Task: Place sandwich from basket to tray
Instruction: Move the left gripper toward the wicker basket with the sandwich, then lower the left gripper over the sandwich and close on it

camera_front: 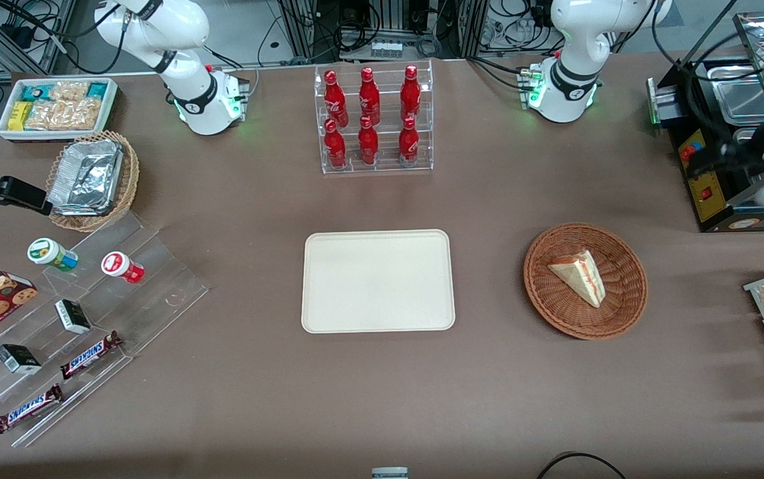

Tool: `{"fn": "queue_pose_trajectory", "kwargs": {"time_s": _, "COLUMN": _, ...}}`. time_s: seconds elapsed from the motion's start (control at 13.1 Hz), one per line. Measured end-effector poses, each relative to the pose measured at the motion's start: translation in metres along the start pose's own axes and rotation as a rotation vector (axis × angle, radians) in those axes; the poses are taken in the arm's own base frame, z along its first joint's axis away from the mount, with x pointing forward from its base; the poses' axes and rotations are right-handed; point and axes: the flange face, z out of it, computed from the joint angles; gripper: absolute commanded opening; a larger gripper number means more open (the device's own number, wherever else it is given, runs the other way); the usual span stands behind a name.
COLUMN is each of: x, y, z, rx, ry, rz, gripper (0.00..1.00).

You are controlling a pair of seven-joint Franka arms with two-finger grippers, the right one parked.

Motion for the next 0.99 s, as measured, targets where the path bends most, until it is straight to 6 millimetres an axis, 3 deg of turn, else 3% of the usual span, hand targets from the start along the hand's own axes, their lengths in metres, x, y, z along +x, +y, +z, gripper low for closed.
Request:
{"fn": "queue_pose_trajectory", "kwargs": {"time_s": 0.15, "x": 0.023, "y": 0.004, "z": 0.050, "rx": 0.000, "ry": 0.016, "rz": -0.058, "gripper": 1.00}}
{"fn": "queue_pose_trajectory", "kwargs": {"time_s": 0.46, "x": 0.042, "y": 0.013, "z": 0.140, "rx": -0.013, "ry": 0.072, "rz": -0.300, "gripper": 1.00}}
{"fn": "queue_pose_trajectory", "kwargs": {"time_s": 0.76, "x": 0.040, "y": 0.058, "z": 0.216, "rx": -0.057, "ry": 0.166, "rz": -0.536, "gripper": 1.00}}
{"fn": "queue_pose_trajectory", "kwargs": {"time_s": 0.99, "x": 0.034, "y": 0.092, "z": 0.254, "rx": -0.074, "ry": 0.184, "rz": -0.602, "gripper": 1.00}}
